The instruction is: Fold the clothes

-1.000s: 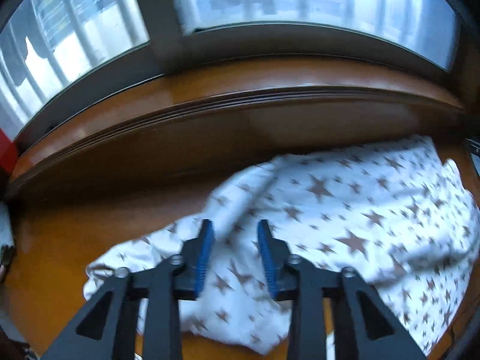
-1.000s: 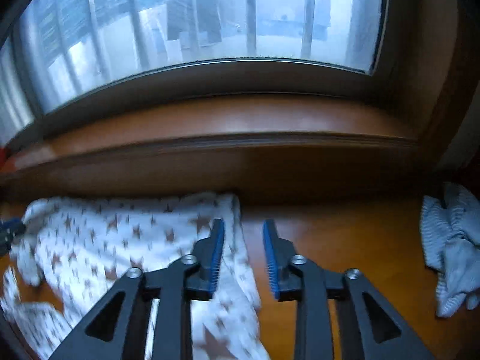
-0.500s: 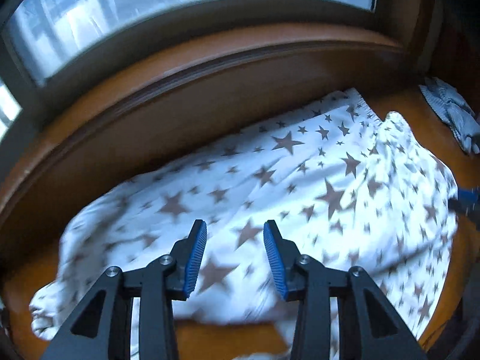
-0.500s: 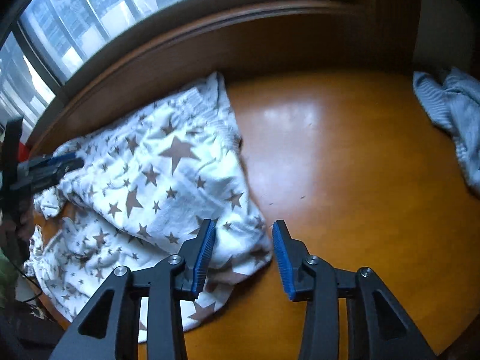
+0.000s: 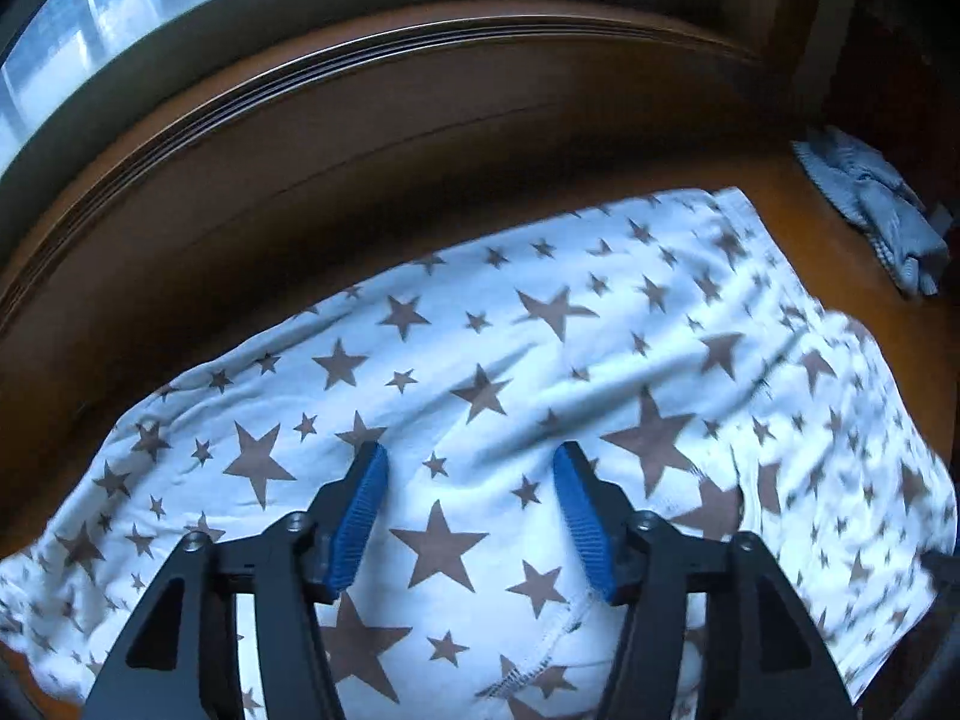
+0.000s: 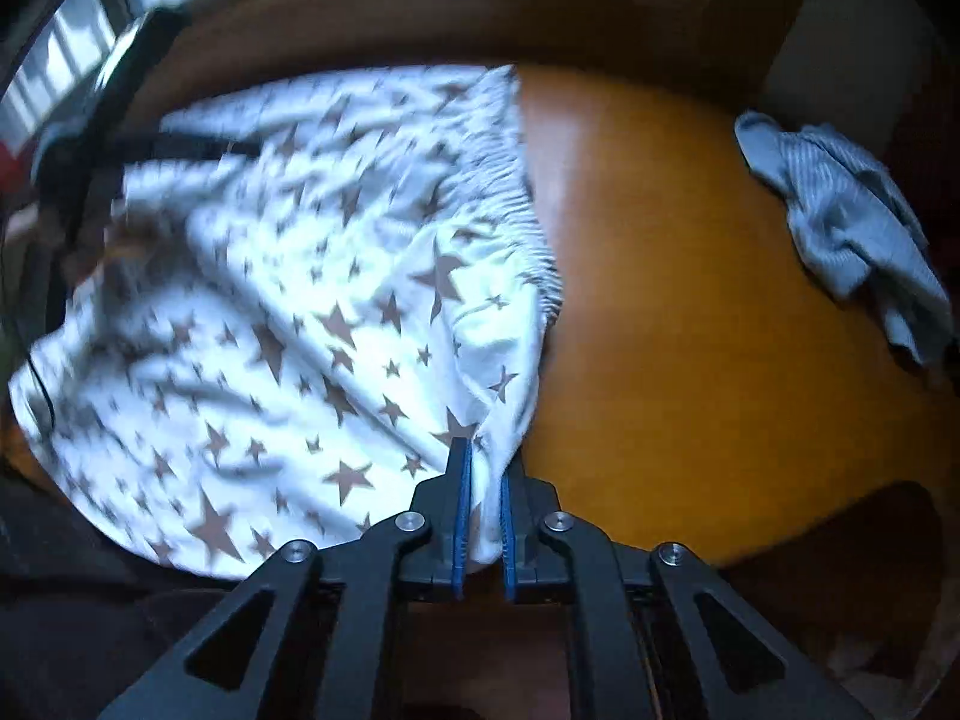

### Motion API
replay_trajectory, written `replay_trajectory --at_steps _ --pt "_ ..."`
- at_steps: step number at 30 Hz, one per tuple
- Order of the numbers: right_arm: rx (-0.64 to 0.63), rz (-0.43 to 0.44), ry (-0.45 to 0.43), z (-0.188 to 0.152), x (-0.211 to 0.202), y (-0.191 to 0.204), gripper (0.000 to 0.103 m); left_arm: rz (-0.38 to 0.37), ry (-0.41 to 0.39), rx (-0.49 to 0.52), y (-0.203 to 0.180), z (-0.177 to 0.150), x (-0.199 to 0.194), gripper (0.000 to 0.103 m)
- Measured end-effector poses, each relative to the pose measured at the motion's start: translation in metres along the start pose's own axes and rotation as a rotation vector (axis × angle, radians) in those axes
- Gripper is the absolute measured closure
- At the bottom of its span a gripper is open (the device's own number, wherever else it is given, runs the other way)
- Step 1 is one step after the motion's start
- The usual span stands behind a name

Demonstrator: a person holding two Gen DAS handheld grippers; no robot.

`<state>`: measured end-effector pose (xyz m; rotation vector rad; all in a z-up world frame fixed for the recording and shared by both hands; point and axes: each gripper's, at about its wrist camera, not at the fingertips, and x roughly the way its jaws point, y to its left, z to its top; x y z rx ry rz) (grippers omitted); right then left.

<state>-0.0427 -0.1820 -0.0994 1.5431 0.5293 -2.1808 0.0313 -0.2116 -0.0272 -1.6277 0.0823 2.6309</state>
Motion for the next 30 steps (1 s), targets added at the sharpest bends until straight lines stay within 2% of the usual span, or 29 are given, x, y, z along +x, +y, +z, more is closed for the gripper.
replay_trajectory --at_steps 3,5,6,7,9,13,17,22,26,30 --pt "-0.012 -0.029 -0.074 0.002 -0.027 -0.001 0.084 0.001 0.009 0.017 -0.012 0.001 -0.004 0.046" --pt "0.020 -0.036 -0.179 0.012 -0.051 -0.006 0.070 -0.003 0.010 0.024 -0.015 -0.001 -0.012 0.046" --pt "0.034 -0.039 -0.220 0.018 -0.058 -0.008 0.057 -0.004 0.001 0.025 -0.016 -0.004 -0.018 0.046" --pt "0.042 -0.047 -0.270 0.028 -0.062 -0.007 0.050 -0.003 -0.008 0.019 -0.015 -0.007 -0.024 0.046" --pt "0.026 -0.066 -0.321 0.046 -0.060 -0.002 0.050 -0.003 -0.021 -0.001 -0.011 -0.014 -0.037 0.046" --pt "-0.078 -0.014 -0.262 0.070 -0.014 0.033 0.050 0.011 -0.020 -0.055 0.008 -0.036 -0.061 0.046" --pt "-0.166 0.008 -0.211 0.075 0.017 0.071 0.050 0.072 -0.010 -0.106 0.048 -0.071 -0.074 0.046" --pt "-0.229 0.132 -0.211 0.081 0.018 0.116 0.050 0.166 0.014 -0.219 0.091 -0.120 -0.099 0.046" --pt "-0.274 0.150 -0.205 0.084 0.011 0.153 0.050 0.198 0.019 -0.330 0.134 -0.160 -0.119 0.046" --pt "-0.259 0.176 -0.195 0.081 0.005 0.185 0.050 0.199 0.021 -0.417 0.175 -0.197 -0.133 0.046"
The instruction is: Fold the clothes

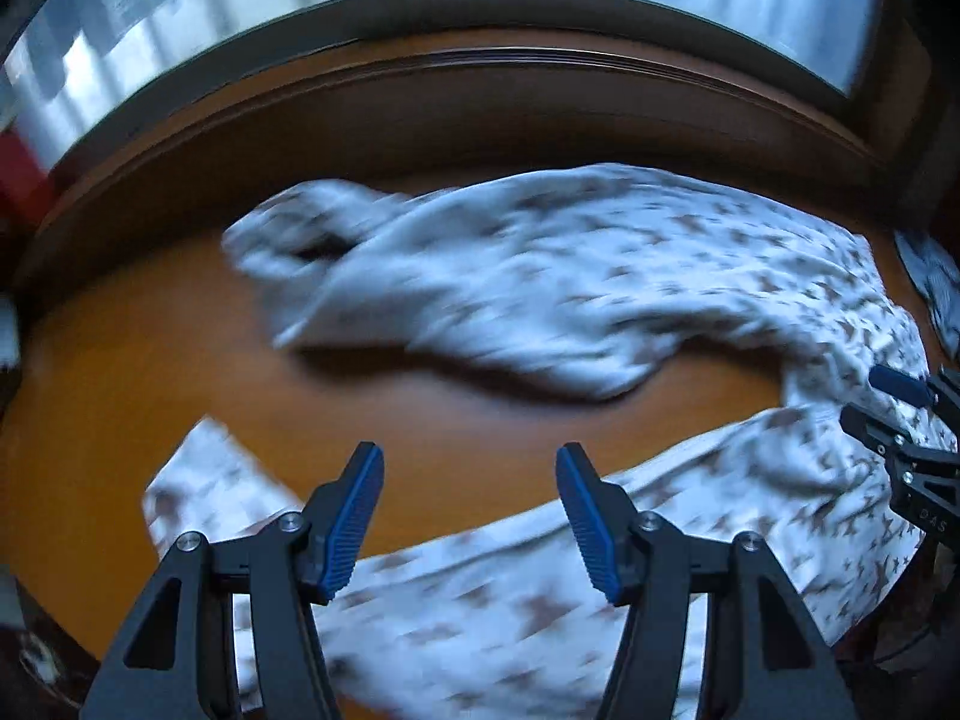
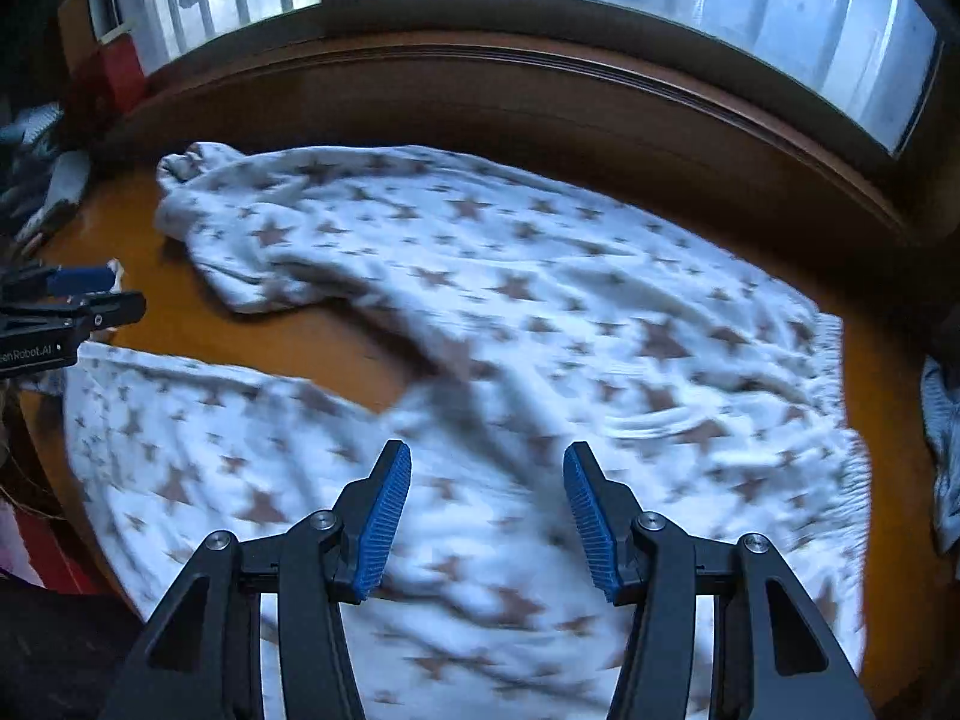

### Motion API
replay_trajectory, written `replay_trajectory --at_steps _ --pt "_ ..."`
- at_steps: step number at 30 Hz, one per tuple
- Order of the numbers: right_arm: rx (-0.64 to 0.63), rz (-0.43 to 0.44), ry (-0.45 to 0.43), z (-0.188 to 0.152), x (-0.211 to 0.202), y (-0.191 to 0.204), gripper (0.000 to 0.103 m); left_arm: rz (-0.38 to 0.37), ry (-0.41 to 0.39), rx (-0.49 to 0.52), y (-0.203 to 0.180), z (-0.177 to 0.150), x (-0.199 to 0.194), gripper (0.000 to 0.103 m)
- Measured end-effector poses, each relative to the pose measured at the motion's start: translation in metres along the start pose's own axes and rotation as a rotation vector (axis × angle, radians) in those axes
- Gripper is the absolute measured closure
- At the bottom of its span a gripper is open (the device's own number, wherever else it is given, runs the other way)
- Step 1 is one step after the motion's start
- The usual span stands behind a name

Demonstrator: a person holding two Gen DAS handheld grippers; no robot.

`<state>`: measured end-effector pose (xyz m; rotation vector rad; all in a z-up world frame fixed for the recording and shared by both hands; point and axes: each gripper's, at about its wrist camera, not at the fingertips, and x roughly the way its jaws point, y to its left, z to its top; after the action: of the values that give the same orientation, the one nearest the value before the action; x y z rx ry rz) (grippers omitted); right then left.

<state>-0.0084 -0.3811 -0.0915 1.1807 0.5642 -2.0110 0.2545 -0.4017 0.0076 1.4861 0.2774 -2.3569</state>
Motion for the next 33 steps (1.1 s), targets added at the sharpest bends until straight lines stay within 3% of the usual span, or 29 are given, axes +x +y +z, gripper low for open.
replay_trajectory --at_steps 5,13,21,30,32,33 --pt "0.073 0.042 0.001 0.007 -0.001 0.048 0.050 -0.031 0.000 -0.022 0.061 -0.011 -0.007 0.046" --pt "0.079 0.048 -0.043 0.037 0.005 0.142 0.050 -0.064 -0.031 0.084 0.129 -0.020 -0.016 0.046" --pt "-0.088 0.049 -0.067 0.094 0.048 0.222 0.050 -0.115 -0.004 0.051 0.163 -0.029 -0.008 0.046" --pt "-0.304 -0.014 -0.032 0.140 0.114 0.260 0.050 -0.082 -0.008 -0.044 0.183 -0.035 -0.013 0.046" --pt "-0.297 -0.003 -0.038 0.143 0.116 0.256 0.056 -0.071 -0.005 -0.074 0.185 -0.036 -0.014 0.046" --pt "-0.294 -0.003 -0.041 0.145 0.117 0.254 0.073 -0.077 -0.001 -0.093 0.186 -0.035 -0.013 0.046"
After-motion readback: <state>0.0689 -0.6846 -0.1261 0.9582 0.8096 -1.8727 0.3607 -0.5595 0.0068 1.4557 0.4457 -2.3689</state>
